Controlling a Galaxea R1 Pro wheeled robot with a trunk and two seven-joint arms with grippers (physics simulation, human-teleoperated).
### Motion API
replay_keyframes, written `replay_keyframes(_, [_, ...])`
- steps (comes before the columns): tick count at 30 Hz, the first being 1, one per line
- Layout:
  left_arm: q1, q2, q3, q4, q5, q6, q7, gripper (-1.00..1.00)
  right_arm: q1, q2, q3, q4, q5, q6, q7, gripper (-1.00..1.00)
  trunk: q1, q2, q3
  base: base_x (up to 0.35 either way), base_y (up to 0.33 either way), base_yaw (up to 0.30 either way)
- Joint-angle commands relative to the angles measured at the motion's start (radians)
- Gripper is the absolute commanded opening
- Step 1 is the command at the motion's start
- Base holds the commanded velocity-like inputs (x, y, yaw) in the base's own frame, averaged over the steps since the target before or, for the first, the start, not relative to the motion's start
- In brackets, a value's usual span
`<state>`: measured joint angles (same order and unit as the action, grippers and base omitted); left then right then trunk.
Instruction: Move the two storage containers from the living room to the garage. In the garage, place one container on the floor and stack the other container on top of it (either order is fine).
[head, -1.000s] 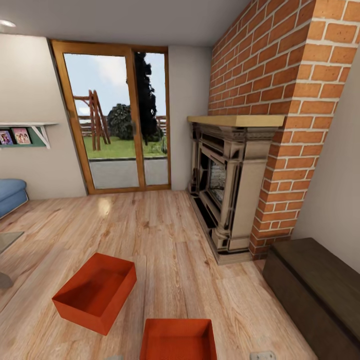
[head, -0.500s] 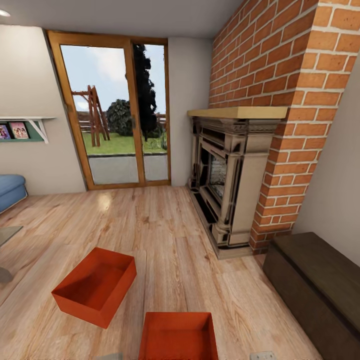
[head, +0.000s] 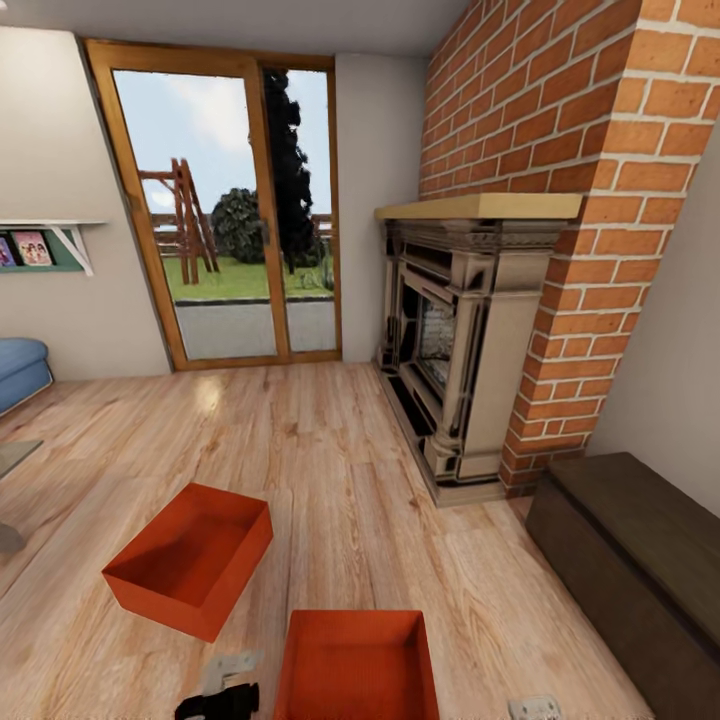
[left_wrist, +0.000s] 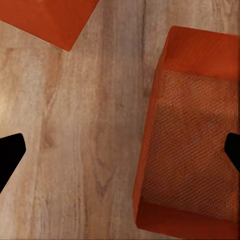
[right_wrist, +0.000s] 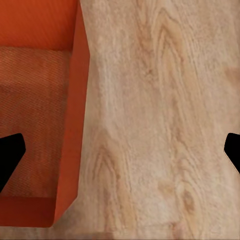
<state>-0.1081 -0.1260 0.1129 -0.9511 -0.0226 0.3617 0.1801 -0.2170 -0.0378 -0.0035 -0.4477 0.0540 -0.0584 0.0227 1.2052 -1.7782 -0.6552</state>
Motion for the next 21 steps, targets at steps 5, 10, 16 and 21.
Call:
replay_keyframes(5, [-0.055, -0.021, 0.001, 0.011, -0.005, 0.01, 0.0, 1.0, -0.028, 0.0, -0.001, -0.004, 0.007, 0.004, 0.0, 1.0, 0.019, -0.036, -0.025, 0.0, 0.0, 0.0])
replay_keyframes(10, [-0.093, -0.043, -0.011, 0.033, -0.004, 0.024, -0.008, 1.0, -0.091, 0.0, -0.001, -0.006, 0.005, 0.024, -0.002, 1.0, 0.038, -0.071, -0.048, 0.0, 0.0, 0.0])
replay_keyframes(16, [-0.102, -0.048, -0.026, 0.053, -0.002, 0.026, -0.012, 1.0, -0.15, 0.002, -0.001, -0.007, 0.003, 0.145, 0.006, 1.0, 0.061, -0.113, -0.077, 0.0, 0.0, 0.0])
replay_keyframes(21, [-0.103, -0.048, -0.029, 0.059, -0.002, 0.026, -0.013, 1.0, -0.162, 0.002, -0.001, -0.014, -0.005, 0.171, 0.048, 1.0, 0.08, -0.148, -0.1, 0.0, 0.0, 0.0])
